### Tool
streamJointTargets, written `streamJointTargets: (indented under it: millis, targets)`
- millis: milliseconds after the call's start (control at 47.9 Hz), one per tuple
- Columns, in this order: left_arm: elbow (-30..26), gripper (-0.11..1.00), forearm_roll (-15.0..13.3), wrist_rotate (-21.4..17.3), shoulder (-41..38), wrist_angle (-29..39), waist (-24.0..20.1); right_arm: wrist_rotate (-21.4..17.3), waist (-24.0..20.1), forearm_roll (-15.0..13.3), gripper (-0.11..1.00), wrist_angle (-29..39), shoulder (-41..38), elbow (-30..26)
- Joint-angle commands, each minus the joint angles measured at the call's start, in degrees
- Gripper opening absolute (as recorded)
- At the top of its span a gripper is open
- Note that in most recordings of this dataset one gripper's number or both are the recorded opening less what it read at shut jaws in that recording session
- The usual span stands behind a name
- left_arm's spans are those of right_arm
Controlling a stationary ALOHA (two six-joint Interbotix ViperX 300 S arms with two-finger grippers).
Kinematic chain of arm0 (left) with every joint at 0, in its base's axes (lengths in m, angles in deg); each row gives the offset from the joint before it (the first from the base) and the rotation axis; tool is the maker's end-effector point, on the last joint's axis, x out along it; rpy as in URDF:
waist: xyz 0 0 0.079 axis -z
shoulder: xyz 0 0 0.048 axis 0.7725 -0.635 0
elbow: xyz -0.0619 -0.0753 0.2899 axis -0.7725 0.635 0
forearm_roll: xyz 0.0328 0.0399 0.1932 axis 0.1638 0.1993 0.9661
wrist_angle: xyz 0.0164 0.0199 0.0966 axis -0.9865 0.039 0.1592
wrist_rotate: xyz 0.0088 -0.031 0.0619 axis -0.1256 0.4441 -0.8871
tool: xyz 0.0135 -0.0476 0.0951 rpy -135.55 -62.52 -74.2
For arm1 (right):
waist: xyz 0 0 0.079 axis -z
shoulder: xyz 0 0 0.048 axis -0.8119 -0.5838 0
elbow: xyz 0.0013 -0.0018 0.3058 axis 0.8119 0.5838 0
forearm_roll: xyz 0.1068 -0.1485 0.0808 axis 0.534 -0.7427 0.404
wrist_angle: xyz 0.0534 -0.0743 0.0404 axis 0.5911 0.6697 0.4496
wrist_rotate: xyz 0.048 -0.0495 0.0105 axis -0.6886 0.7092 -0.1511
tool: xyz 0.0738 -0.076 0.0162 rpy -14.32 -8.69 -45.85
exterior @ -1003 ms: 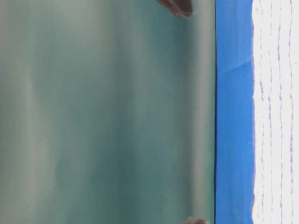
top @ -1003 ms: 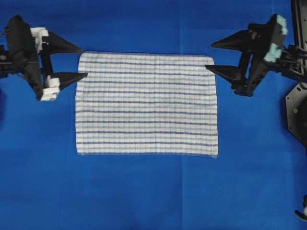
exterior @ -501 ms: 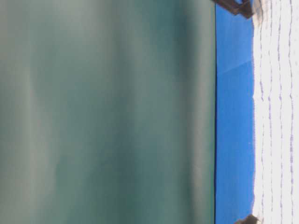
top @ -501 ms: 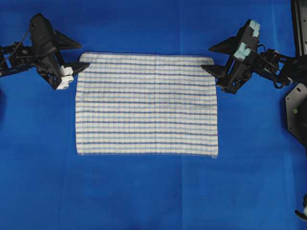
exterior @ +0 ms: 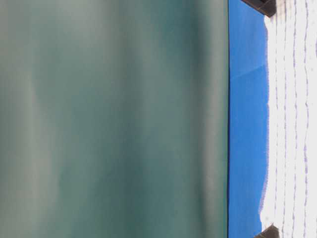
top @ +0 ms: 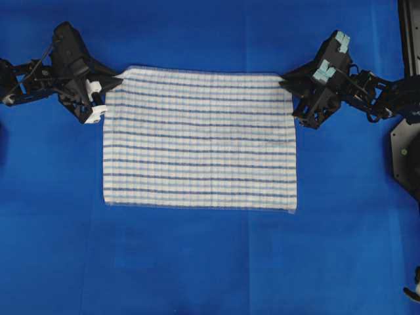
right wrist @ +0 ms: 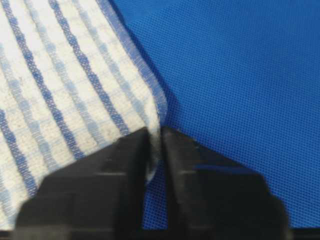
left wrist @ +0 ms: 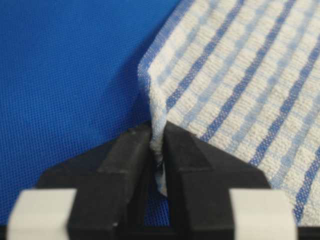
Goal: Fold the blue towel.
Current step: 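Move both grippers to the towel's top corners and pinch them, then pull the top corners down toward the bottom edge, folding the towel in half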
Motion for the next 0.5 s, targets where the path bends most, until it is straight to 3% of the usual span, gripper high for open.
streamJointTargets:
  millis: [0, 84, 481]
  targets:
    - [0.4, 0.03, -0.1, 0.1, 0.4, 0.8, 0.0, 0.0, -0.4, 0.2, 0.11, -0.4, 0.4, -0.4]
    - [0.2, 0.03, -0.1, 0.1, 0.4, 1.1, 0.1, 0.0, -0.7, 0.2, 0.06, -0.4, 0.5, -0.5]
    - [-0.2, 0.03, -0.1, 0.1, 2.8, 1.8, 0.4, 0.0, -1.0, 0.2, 0.06, 1.1, 3.5, -0.7]
